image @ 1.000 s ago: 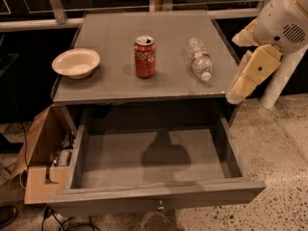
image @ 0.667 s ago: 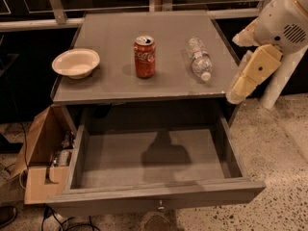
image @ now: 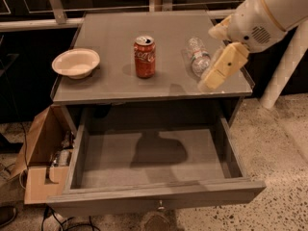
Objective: Place coke can into top drawer
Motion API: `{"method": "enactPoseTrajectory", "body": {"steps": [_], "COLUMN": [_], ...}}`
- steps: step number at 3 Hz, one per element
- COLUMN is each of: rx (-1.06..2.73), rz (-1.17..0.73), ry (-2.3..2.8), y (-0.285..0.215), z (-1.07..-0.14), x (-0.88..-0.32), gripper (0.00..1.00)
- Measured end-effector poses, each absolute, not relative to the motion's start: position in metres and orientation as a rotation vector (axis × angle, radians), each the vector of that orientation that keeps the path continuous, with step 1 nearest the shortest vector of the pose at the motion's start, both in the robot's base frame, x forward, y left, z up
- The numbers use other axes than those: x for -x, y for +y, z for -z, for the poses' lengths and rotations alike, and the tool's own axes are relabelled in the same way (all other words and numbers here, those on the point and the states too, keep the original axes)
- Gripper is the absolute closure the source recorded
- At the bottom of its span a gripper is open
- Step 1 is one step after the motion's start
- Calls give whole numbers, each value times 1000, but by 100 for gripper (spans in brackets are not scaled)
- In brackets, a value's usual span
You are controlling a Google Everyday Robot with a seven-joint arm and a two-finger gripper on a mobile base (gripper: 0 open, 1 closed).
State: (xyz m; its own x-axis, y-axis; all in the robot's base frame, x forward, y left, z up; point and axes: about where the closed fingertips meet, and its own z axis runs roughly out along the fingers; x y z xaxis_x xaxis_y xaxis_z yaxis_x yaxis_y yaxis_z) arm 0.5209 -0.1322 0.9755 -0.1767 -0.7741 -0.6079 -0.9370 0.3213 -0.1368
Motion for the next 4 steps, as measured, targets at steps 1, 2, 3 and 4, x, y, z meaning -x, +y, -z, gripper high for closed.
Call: {"method": "enactPoseTrajectory", "body": {"steps": [1, 2, 3, 4], "rx": [1467, 1460, 1428, 1325], "rz": [-352, -348, -393, -429], "ry": [1965, 1959, 1951, 1898], "y": [-119, -118, -108, -73], "z": [-972, -973, -964, -949], "x": [-538, -540, -549, -601], "gripper": [0, 0, 0, 0]}}
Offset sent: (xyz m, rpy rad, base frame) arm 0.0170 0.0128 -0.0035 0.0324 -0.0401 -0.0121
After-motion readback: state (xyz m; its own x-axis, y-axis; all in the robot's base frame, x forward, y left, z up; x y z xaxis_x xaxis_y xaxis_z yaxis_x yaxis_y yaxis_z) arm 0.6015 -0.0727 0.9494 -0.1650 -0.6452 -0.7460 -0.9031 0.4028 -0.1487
